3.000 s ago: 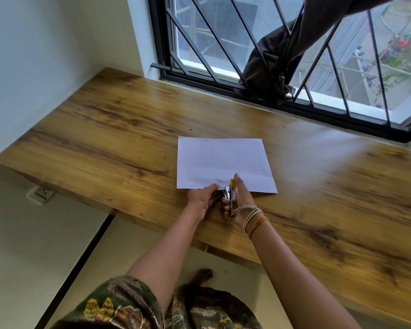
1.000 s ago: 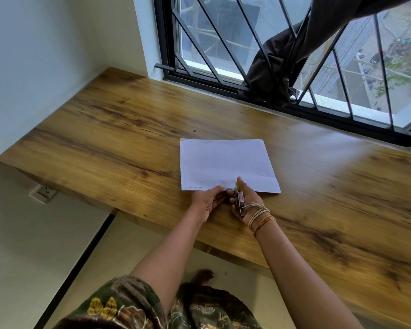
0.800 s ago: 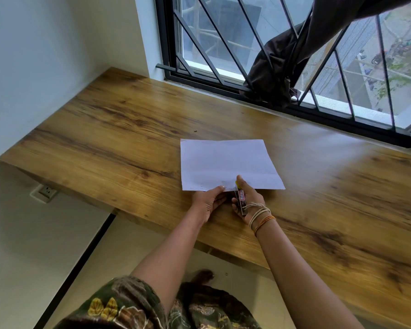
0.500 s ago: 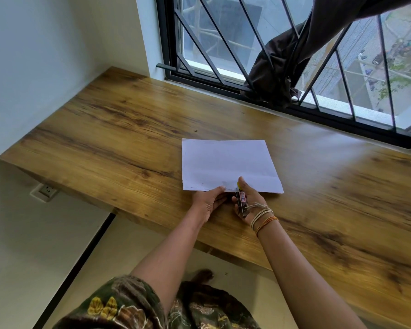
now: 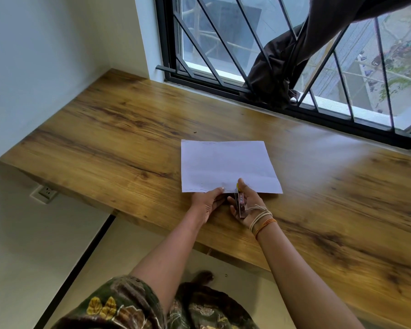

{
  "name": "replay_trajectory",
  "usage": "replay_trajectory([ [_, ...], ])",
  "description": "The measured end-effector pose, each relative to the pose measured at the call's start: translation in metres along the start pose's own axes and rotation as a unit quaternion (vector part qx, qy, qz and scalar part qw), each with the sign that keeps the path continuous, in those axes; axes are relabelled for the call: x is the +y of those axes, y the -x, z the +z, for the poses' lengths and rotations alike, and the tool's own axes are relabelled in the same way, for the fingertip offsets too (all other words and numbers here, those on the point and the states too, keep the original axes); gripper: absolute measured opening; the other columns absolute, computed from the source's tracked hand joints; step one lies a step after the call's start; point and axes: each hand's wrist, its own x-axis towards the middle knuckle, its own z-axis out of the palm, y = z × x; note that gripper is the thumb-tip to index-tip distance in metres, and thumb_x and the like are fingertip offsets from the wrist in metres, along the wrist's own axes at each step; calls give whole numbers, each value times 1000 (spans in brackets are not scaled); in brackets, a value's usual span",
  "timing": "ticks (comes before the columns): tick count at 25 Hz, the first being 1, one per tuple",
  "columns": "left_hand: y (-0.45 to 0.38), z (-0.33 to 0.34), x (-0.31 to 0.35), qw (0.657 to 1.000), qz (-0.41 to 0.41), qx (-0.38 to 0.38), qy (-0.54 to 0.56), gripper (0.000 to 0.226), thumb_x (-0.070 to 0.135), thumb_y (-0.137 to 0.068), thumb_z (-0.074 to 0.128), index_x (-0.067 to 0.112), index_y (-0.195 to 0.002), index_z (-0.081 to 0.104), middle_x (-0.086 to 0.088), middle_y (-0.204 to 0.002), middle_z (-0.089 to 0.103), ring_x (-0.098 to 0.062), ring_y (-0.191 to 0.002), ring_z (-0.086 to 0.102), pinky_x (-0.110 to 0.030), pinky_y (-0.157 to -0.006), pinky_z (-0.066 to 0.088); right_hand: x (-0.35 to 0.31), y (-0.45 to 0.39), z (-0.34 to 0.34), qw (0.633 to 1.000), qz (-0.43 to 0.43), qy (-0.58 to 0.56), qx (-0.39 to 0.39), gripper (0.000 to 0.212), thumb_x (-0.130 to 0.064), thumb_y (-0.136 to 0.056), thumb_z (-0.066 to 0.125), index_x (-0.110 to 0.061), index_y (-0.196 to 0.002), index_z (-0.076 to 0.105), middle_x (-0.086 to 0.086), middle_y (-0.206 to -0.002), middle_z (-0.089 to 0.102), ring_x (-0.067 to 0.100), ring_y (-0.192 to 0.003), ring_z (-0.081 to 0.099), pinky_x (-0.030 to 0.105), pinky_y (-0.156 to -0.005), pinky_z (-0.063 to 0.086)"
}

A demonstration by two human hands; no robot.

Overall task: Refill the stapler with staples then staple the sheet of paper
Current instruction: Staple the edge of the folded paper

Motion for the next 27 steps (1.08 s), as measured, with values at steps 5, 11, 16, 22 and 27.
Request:
replay_trajectory([
  [5,1,0,1,1000,-7,7,7,25,-10,-80,67,2,-100,60,-19,-104,67,-36,-103,64,-40,-84,54,-4,8,-20,999,-14,6,-40,55,-52,-77,68,-13,-115,61,2,-89,67,15,-70,64,22,-47,49],
  [11,3,5,8,998,-31,2,-55,36,-7,-83,66,1,-115,53,-18,-101,68,-28,-82,69,-31,-61,61,-4,3,-28,978,-114,93,148,44,-47,-83,57,-3,-78,65,8,-64,60,15,-38,46,20,-38,31],
  [16,2,22,11,971,-81,9,-223,24,6,-83,71,2,-104,59,-13,-86,70,-19,-69,68,-24,-53,58,-11,3,-41,938,-228,174,193,50,-55,-88,47,-9,-73,62,5,-65,61,18,-48,49,30,-49,38],
  [22,-1,29,22,966,-59,52,-248,28,19,-78,78,5,-89,55,-11,-80,68,-24,-60,70,-29,-50,59,-25,-10,-51,914,-210,295,185,53,-55,-90,48,-3,-79,59,11,-75,62,23,-55,58,35,-60,47],
  [27,-11,5,38,942,90,189,-263,18,21,-84,71,8,-83,59,-12,-90,66,-26,-59,71,-30,-44,57,-46,-27,-22,885,-236,350,195,52,-45,-87,58,-7,-54,47,10,-59,47,42,-77,66,36,-65,44],
])
